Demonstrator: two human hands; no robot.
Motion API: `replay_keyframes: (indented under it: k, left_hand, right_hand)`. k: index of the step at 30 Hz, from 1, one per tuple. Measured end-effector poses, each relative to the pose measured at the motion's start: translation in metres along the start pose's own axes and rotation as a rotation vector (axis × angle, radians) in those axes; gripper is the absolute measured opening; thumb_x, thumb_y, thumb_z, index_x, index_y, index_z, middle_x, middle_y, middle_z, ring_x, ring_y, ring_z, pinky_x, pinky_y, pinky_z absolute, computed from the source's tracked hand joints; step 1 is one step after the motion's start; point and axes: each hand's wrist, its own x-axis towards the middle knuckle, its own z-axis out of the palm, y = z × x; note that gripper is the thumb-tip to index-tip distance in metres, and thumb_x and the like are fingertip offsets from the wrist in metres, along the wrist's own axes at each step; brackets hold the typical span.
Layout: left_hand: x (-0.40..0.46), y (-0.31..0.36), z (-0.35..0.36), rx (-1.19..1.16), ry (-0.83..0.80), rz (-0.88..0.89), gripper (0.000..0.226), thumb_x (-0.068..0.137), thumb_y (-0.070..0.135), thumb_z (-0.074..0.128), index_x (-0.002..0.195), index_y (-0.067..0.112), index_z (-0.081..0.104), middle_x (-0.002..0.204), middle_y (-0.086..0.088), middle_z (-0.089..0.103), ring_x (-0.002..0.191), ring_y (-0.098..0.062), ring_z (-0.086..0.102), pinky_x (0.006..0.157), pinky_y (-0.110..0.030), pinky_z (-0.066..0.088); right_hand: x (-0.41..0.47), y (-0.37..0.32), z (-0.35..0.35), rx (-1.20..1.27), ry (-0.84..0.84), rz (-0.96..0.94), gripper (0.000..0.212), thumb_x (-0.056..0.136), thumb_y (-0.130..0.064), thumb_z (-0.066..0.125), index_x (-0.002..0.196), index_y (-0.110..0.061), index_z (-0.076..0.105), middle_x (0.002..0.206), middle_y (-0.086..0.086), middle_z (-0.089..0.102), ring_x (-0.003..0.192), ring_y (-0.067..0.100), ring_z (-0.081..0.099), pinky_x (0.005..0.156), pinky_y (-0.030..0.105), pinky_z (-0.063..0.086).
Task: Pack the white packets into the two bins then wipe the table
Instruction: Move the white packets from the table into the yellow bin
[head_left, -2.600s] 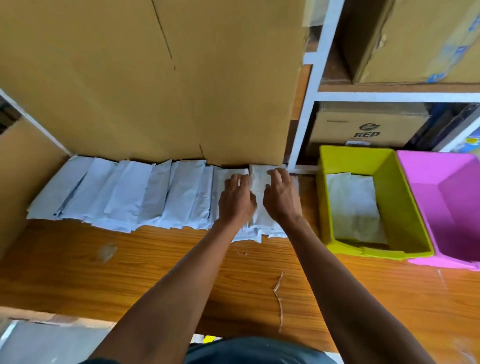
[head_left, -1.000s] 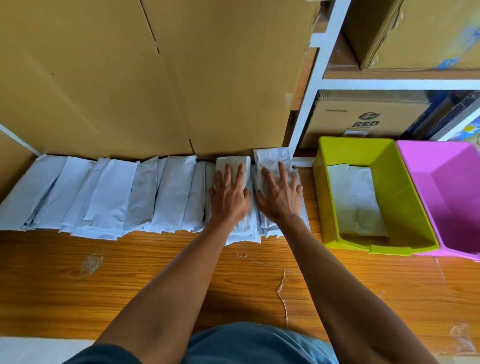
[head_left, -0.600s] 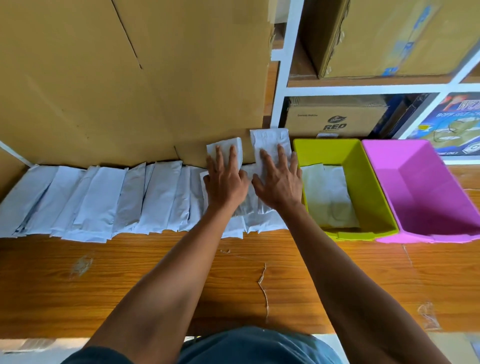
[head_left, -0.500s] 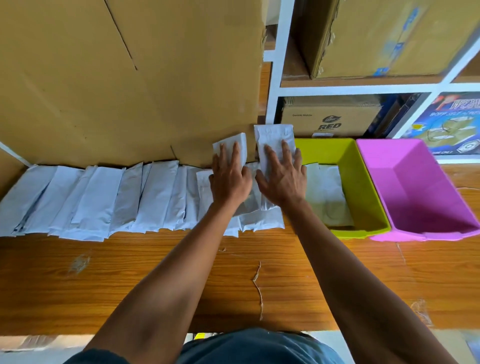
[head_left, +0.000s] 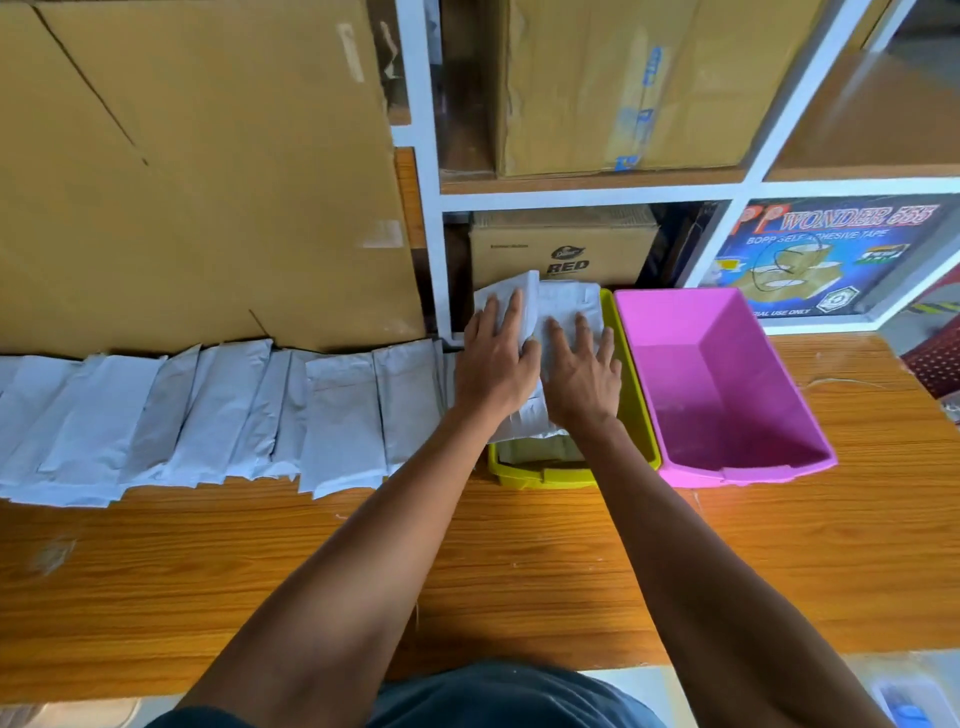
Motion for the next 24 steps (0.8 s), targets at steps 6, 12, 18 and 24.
replay_keyframes:
  k: [6, 12, 18, 24]
  left_hand:
    - [0.011, 0.023, 0.027, 0.027, -0.016, -0.025, 0.065, 0.110, 0.038, 0.041, 0.170, 0.028, 0.016, 0.177, -0.007, 0.011, 0.161, -0.032, 0.012, 0.125, -0.053, 0.025]
    - [0.024, 0.020, 0.038, 0.031, -0.021, -0.061, 0.065, 0.109, 0.040, 0.041, 0.169, 0.029, 0.018, 0.177, -0.009, 0.012, 0.160, -0.034, 0.014, 0.127, -0.055, 0.025]
    - [0.036, 0.015, 0.048, 0.021, -0.064, -0.095, 0.066, 0.109, 0.040, 0.040, 0.170, 0.031, 0.016, 0.177, -0.007, 0.009, 0.161, -0.031, 0.013, 0.126, -0.055, 0.025]
    - [0.047, 0.009, 0.058, 0.045, -0.106, -0.066, 0.068, 0.108, 0.044, 0.038, 0.170, 0.030, 0.014, 0.177, -0.006, 0.008, 0.162, -0.029, 0.011, 0.128, -0.055, 0.024]
  right_hand:
    - [0.008, 0.032, 0.019, -0.123, -0.168, -0.050, 0.134, 0.079, -0.014, 0.092, 0.166, -0.031, -0.008, 0.175, 0.012, -0.012, 0.158, 0.053, -0.008, 0.122, 0.056, 0.032]
    - [0.020, 0.044, 0.044, -0.154, -0.240, -0.065, 0.138, 0.077, -0.027, 0.094, 0.166, -0.028, -0.012, 0.173, 0.016, -0.019, 0.157, 0.054, -0.008, 0.123, 0.058, 0.033]
    - [0.034, 0.052, 0.065, -0.177, -0.328, -0.040, 0.137, 0.080, -0.034, 0.091, 0.165, -0.027, -0.017, 0.171, 0.018, -0.026, 0.156, 0.053, -0.013, 0.126, 0.056, 0.025]
    - [0.046, 0.059, 0.081, -0.242, -0.459, -0.011, 0.108, 0.101, -0.041, 0.063, 0.164, -0.018, -0.022, 0.168, 0.023, -0.030, 0.155, 0.046, -0.027, 0.129, 0.055, -0.004]
